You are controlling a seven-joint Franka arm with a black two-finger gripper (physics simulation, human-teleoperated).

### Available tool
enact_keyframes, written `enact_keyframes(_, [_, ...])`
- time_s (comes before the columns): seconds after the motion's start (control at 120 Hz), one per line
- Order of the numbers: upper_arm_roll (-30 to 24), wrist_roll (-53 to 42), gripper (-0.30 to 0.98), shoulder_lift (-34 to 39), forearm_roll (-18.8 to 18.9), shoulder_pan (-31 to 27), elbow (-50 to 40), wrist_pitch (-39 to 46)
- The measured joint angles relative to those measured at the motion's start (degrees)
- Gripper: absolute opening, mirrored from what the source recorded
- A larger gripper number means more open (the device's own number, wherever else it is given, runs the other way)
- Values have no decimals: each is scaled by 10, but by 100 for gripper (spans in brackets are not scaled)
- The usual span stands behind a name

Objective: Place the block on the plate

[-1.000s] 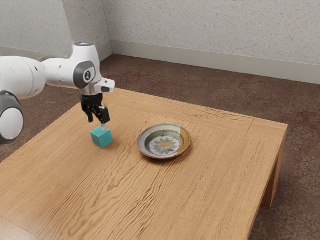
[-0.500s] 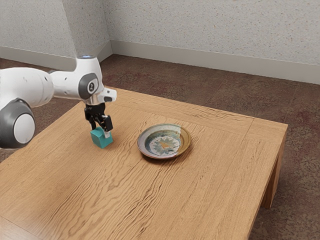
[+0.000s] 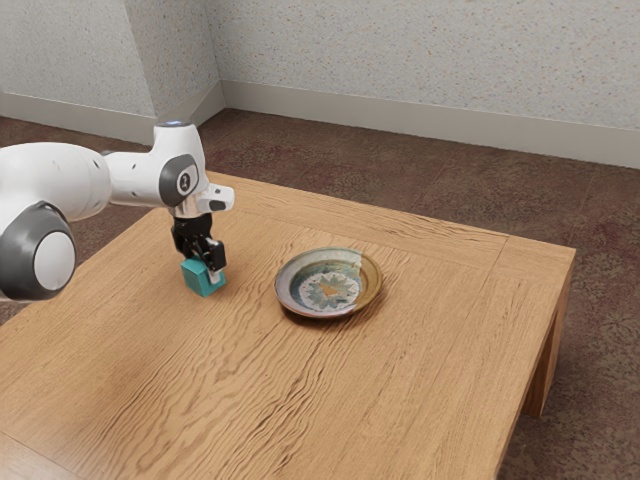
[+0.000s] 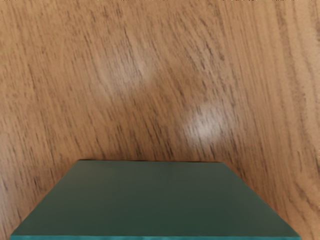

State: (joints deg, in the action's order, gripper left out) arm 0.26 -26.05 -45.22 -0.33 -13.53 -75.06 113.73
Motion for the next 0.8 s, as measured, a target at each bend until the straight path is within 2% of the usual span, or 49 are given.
enact_keyframes(0.142, [1, 1, 39, 0, 0, 0, 0, 2])
enact_keyframes(0.367, [0, 4, 36, 1, -2, 0, -4, 7])
enact_keyframes(0.533, [-7, 6, 35, 52, -2, 8, -24, 8])
enact_keyframes(0.658, [-13, 7, 35, 106, -1, 43, -55, 9])
enact_keyframes(0.8, [-26, 8, 35, 130, -1, 77, -63, 11])
